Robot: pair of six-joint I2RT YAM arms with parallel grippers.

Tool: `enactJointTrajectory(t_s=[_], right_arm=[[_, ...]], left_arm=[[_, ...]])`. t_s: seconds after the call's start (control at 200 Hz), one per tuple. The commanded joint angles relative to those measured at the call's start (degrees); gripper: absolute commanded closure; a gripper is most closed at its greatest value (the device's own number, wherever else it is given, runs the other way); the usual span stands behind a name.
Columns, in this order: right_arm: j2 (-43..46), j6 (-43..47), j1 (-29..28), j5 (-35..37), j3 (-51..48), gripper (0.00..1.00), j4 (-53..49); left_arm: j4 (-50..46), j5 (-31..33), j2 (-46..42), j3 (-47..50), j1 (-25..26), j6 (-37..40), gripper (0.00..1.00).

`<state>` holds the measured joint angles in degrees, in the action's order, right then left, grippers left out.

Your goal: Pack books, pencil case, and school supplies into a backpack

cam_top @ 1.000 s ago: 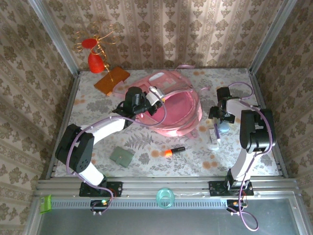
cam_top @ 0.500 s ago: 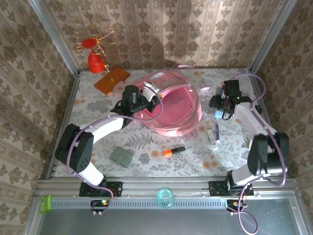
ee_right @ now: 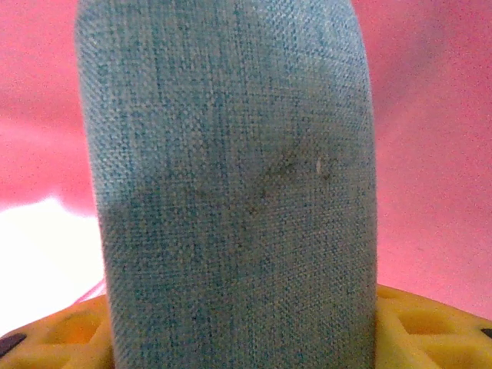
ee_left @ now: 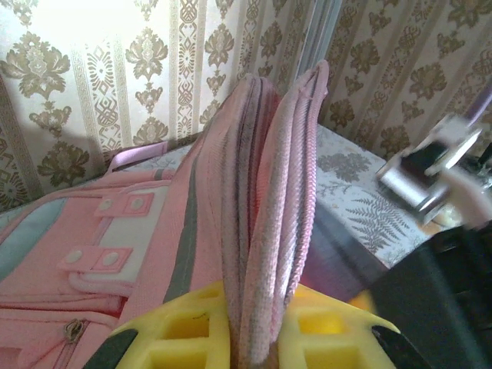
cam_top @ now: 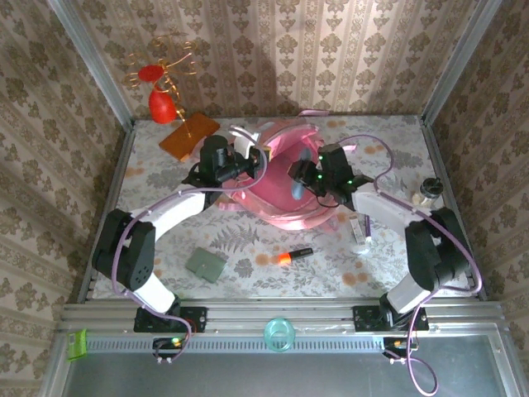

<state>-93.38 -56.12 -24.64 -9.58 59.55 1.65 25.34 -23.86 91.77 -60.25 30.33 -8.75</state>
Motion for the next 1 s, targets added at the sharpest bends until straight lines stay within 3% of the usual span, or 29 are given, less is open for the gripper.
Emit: enactJointTrajectory(t_s=[0.0,0.17,0.28,0.5,0.815,0.995], right_arm=[[-5.2,-9.7,-1.7,6.8,3.9,0.51,7.9],[-13.8,-11.7,-4.1,14.4,13.8,0.45,6.2],[-17.9,-11.8,-4.1,13.5,19.1,0.31,6.1],[-14.9,-5.8,-4.1,14.0,19.2,0.15,2.5],[-1.2,8.6,-4.9,6.5,7.4,0.22,0.1],[8.1,31.0,-15.9,6.9,1.6,0.23,-8.3]], left_arm=[[8.4,-2.5,-2.8,-5.5,-0.5,-3.6,1.00],[10.5,-3.8,-2.2,-7.3,-2.5,-6.8,1.00],[10.1,-5.0,-1.5,-8.9,-3.4,-7.4,1.00],[10.5,-6.2,-0.7,-9.1,-3.8,-7.8,1.00],[10.6,-5.1,-0.4,-6.4,-5.8,-6.3,1.00],[9.9,-6.4,0.7,-5.7,-6.7,-6.3,1.00]])
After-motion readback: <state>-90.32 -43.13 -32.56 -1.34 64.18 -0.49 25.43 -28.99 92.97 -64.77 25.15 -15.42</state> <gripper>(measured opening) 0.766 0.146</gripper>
